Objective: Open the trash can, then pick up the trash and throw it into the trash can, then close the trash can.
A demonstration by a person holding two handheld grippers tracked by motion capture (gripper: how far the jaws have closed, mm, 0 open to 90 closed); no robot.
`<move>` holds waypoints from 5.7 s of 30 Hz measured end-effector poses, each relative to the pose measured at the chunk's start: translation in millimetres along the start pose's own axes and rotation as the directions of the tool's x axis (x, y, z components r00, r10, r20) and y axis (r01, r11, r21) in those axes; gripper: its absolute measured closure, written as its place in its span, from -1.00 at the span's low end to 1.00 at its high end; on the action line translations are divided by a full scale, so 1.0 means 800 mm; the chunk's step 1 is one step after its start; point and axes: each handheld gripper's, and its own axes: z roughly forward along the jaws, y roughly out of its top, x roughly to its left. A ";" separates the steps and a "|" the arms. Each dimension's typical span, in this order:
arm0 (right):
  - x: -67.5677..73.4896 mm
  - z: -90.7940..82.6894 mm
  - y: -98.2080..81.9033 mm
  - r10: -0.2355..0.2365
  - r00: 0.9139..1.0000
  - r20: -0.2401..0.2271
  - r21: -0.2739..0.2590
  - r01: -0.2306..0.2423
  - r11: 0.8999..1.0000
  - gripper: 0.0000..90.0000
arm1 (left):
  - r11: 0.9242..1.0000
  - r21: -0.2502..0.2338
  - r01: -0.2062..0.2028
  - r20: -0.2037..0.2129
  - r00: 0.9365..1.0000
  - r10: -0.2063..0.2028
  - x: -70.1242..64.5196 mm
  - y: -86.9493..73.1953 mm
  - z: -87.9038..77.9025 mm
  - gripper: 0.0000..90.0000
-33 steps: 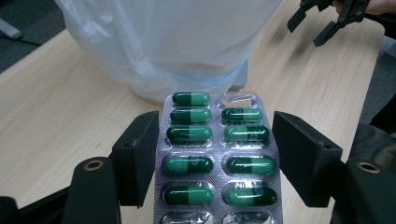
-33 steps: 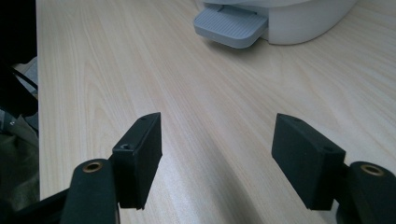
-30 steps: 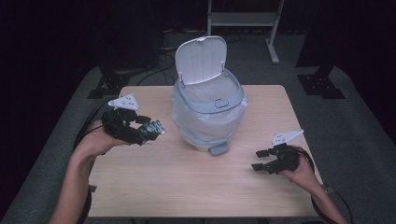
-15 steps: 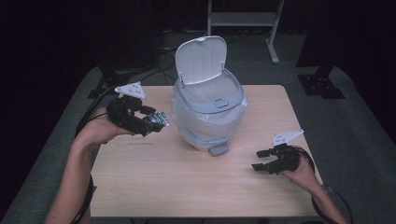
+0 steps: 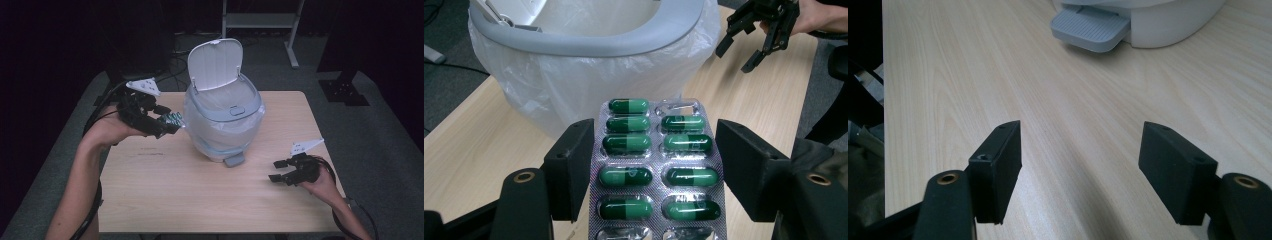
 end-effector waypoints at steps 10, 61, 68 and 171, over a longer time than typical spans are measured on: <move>-0.007 0.008 -0.002 0.020 1.000 -0.008 0.013 -0.020 1.000 -0.27 | 1.000 0.003 -0.015 0.011 1.000 0.015 0.008 0.012 0.005 -0.26; -0.019 0.010 0.000 0.030 0.999 -0.012 0.010 -0.030 1.000 -0.27 | 0.989 0.046 -0.139 0.042 0.990 0.137 0.028 0.134 0.020 -0.26; -0.019 0.010 -0.002 0.037 0.999 -0.023 0.002 -0.037 0.999 -0.26 | 0.989 0.038 -0.146 0.050 0.988 0.144 0.033 0.149 0.032 -0.26; -0.019 0.008 -0.004 0.052 0.998 -0.020 -0.018 -0.052 0.998 -0.23 | 0.999 -0.028 0.030 0.000 1.000 -0.030 0.119 0.109 0.020 0.89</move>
